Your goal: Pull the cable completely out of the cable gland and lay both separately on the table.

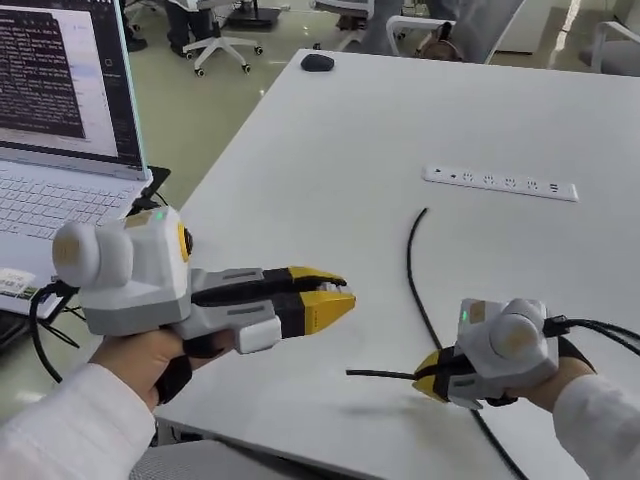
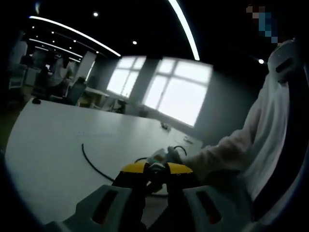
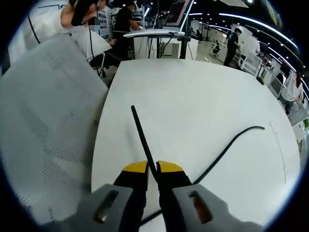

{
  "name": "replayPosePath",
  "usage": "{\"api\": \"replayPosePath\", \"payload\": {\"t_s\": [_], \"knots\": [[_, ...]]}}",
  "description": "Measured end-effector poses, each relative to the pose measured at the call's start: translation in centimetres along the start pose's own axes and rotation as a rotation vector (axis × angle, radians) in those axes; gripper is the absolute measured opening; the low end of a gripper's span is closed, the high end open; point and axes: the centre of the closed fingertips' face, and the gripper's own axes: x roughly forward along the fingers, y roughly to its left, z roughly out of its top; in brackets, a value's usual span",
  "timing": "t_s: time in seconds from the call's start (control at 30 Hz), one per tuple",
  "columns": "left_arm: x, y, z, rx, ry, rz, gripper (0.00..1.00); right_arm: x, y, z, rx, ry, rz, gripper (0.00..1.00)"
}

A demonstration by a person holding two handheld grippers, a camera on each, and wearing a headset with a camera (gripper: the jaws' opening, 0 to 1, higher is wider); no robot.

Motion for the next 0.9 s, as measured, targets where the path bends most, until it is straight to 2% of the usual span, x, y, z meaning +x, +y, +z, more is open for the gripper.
{"api": "replayPosePath", "payload": {"t_s": [0.23,0.5,0.6,0.73,0.83,0.9], "knots": [[-0.3,1.0,-0.8,-0.030,0.011,0.012,0.16,1.1,0.4,-1.2,0.012,0.041,0.010,0.06],[0.1,1.4,-1.0,-0.043,0.024,-0.001,0.16,1.5,0.6,-1.4,0.083,0.030,0.008,0.08],[0.3,1.6,-1.2,-0.049,0.032,-0.010,0.16,1.1,0.4,-1.5,0.107,0.024,-0.014,0.11],[1.0,1.8,-1.5,-0.049,0.049,-0.025,0.16,0.3,0.1,-1.1,0.163,-0.020,-0.040,0.14],[1.6,1.9,-1.5,-0.038,0.058,-0.035,0.16,-0.9,0.4,-0.5,0.153,-0.054,-0.036,0.22],[2.1,2.0,-1.6,-0.028,0.062,-0.044,0.16,-1.7,0.3,-0.2,0.142,-0.065,-0.048,0.23]]}}
